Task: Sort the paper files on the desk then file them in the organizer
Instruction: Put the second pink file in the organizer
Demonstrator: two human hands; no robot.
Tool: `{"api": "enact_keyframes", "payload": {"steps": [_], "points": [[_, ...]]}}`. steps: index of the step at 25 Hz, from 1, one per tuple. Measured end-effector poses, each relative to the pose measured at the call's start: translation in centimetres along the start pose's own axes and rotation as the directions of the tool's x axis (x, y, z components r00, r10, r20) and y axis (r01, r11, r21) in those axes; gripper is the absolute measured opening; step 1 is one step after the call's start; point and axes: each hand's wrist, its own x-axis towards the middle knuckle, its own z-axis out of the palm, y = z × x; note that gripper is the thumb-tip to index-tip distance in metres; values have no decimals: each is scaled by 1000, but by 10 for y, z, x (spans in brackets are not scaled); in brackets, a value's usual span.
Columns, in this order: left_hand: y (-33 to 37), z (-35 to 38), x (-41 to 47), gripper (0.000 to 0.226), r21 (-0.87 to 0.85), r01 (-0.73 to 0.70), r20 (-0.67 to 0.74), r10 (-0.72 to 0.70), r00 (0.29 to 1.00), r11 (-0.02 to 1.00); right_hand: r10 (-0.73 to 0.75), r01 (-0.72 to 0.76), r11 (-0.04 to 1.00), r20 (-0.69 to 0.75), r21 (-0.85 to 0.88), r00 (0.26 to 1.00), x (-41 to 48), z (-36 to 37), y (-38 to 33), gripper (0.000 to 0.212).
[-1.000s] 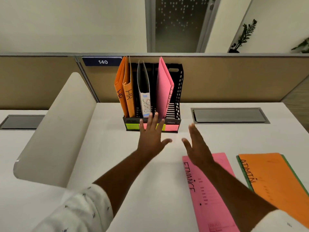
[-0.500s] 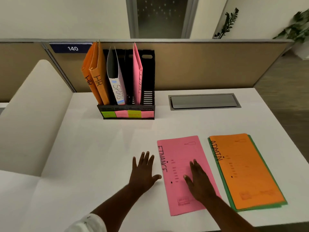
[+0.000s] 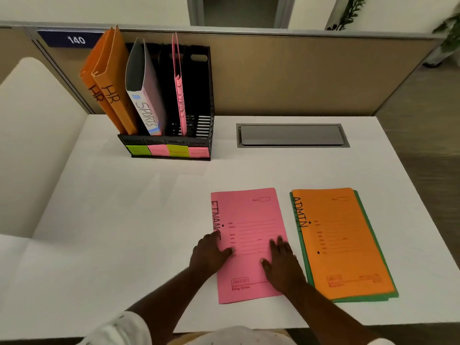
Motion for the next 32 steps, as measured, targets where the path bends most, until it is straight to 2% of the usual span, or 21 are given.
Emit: {"api": "enact_keyframes", "payload": {"steps": [3,6,9,12,16,19,24,28,32], "points": [[14,-4,4,61,-310,114,-36,-131,991,944,-5,5,1000,2,-25,1000,2,-4,-2,76],[7,-6,17,53,-391,209,-7,-230,973,897,-12,12,1000,6,-13,1000,3,-9,2,73],[-5,-7,26,26,-446,192,30,-199,979,874,-27,27,1000,-6,13,1000,3,-13,5,70],[-9,-10,27,33,-499,169,47,-168,985,850,-30,30,999,6,23,1000,2,-16,3,71],[-5,-20,17,27,-565,137,97,-99,990,814,-41,40,999,21,28,999,-1,-22,-3,71],[-6,-31,10,28,-589,88,81,-49,995,803,-45,44,998,30,43,999,-4,-30,-9,71],[-8,-63,-17,25,-636,-69,-70,32,997,768,-56,58,981,-16,187,998,-8,-71,-52,68],[0,-98,-45,15,-637,-231,-247,90,965,736,-118,189,919,-215,346,969,-14,-138,-126,63],[4,-135,-62,17,-484,-370,-406,171,898,793,-164,323,884,-422,339,892,-25,-212,-210,60]]}}
